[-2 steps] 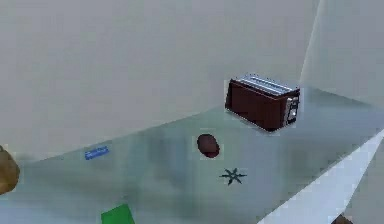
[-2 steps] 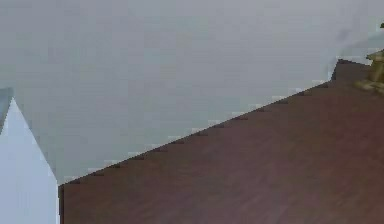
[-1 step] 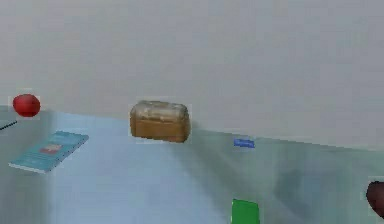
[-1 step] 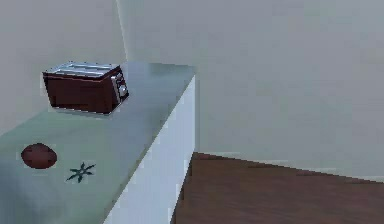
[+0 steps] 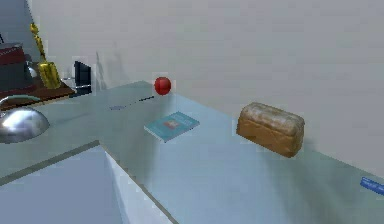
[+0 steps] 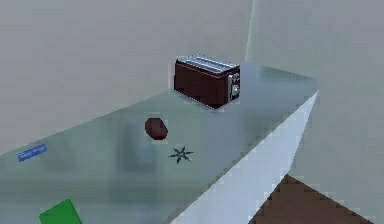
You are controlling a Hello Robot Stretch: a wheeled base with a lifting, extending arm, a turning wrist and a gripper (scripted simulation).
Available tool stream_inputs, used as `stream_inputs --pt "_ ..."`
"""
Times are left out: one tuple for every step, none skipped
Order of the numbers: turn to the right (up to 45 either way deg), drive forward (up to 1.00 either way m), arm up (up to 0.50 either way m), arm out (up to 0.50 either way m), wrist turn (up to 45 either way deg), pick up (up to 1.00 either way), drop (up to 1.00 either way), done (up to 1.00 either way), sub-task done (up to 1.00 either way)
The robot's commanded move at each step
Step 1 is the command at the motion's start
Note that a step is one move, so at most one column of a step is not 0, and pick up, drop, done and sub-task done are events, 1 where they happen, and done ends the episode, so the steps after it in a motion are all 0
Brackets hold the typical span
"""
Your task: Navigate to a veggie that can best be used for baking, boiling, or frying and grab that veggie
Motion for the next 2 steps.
stream_inputs --pt "0.0 0.00 0.50 0.00 0.0 0.00 0.00 0.00 0.00" --pt "0.0 0.00 0.38 0.00 0.0 0.00 0.00 0.00 0.00"
